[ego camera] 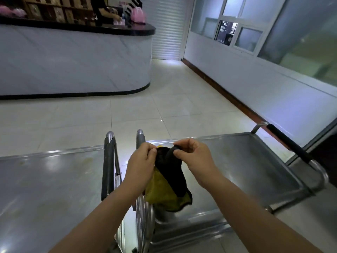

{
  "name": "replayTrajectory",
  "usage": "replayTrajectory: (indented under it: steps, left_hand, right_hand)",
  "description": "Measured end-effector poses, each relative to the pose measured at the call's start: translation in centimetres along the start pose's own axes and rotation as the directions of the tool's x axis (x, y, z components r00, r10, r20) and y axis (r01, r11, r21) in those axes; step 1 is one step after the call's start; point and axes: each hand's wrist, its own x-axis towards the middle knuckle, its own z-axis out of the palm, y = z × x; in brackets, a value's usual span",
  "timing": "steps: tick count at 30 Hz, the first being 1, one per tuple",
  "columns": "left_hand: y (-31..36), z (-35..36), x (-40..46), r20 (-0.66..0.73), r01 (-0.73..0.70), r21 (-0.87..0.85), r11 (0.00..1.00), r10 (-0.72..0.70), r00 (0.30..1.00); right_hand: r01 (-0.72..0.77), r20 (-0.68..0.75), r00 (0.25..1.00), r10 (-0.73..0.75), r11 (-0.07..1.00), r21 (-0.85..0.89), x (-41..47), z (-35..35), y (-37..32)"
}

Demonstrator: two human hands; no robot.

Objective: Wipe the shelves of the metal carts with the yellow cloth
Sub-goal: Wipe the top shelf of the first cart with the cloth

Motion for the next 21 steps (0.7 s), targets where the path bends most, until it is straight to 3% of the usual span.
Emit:
replayTrajectory:
  steps: [5,9,13,16,19,21]
  left_hand:
    - [1.4,-0.8,1.6,-0.024,-0.053,-0.134,0.990,0.050,0.998]
    - [2.5,0.6,1.7,0.135,-0.083,-0.123,0.989,0.100,0.986]
    - [4.5,2.5,0.9,0.253,-0.184,-0.134,0.974,0.213,0.944]
    - [5.7,4.0,0.7,0.311,-0.239,-0.118,0.964,0.264,0.913]
    - [7.3,5.8,0.4,0.332,-0.269,-0.074,0.960,0.279,0.901]
    - [8.1,7.3,0.2,0.332,-0.278,-0.038,0.960,0.275,0.902]
  right_hand:
    - [-0.031,-0.187,0.982,-0.009,0.977,-0.212,-1.0,-3.3,0.2]
    - [-0.049,-0.235,0.971,0.035,0.997,-0.056,-1.7,-3.8,-0.2]
    - [-0.082,-0.128,0.986,0.105,0.982,0.169,-1.6,-4.6,-1.2]
    - [-0.097,-0.040,0.993,0.108,0.973,0.211,-1.6,-6.4,-1.6]
    - [-0.073,0.017,0.997,0.071,0.993,0.090,-2.1,-8.7,-1.3]
    - [0.020,0.004,1.000,-0.019,0.991,-0.134,-2.3,-10.3,-0.9]
